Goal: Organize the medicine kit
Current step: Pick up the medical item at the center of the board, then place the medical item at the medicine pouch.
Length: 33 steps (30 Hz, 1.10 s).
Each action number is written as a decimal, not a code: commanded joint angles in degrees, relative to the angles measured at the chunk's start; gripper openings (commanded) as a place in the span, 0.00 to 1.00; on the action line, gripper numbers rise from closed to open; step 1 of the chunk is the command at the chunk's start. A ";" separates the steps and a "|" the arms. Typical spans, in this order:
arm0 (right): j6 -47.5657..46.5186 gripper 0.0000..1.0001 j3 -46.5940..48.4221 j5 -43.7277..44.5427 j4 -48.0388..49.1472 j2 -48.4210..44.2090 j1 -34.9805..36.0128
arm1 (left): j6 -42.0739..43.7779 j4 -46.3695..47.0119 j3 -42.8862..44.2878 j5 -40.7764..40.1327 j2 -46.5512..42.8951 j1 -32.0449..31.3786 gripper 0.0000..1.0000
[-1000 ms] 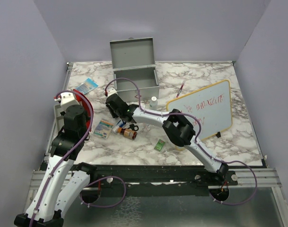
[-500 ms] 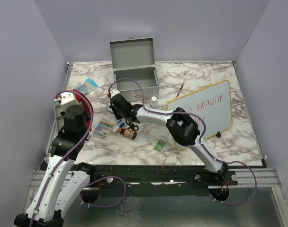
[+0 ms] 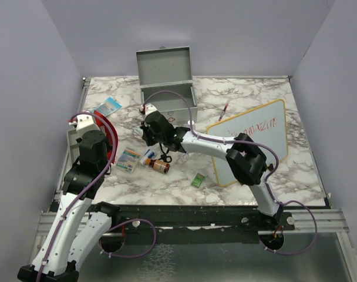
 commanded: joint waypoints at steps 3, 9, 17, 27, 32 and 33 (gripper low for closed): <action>5.79 0.00 -5.94 -1.12 2.67 -10.27 0.07 | -0.75 1.18 -1.17 7.32 0.49 -0.19 0.00; 12.87 0.01 -17.57 -1.10 6.40 -24.09 0.07 | -6.54 1.91 -2.23 16.04 1.29 -0.19 0.00; 25.57 0.01 -30.83 -7.34 15.01 -39.98 0.05 | -14.07 4.99 -2.18 24.55 3.70 -0.14 0.00; 38.54 0.00 -34.44 -14.28 23.69 -44.10 0.07 | -20.43 8.97 -2.02 30.47 6.75 -0.19 0.00; 46.41 0.01 -36.44 -14.73 28.64 -40.55 0.16 | -21.80 10.46 -2.65 32.07 7.65 -0.18 0.00; 47.04 0.00 -36.32 -14.74 28.99 -39.71 0.16 | -21.96 10.68 -2.66 32.49 7.81 -0.19 0.00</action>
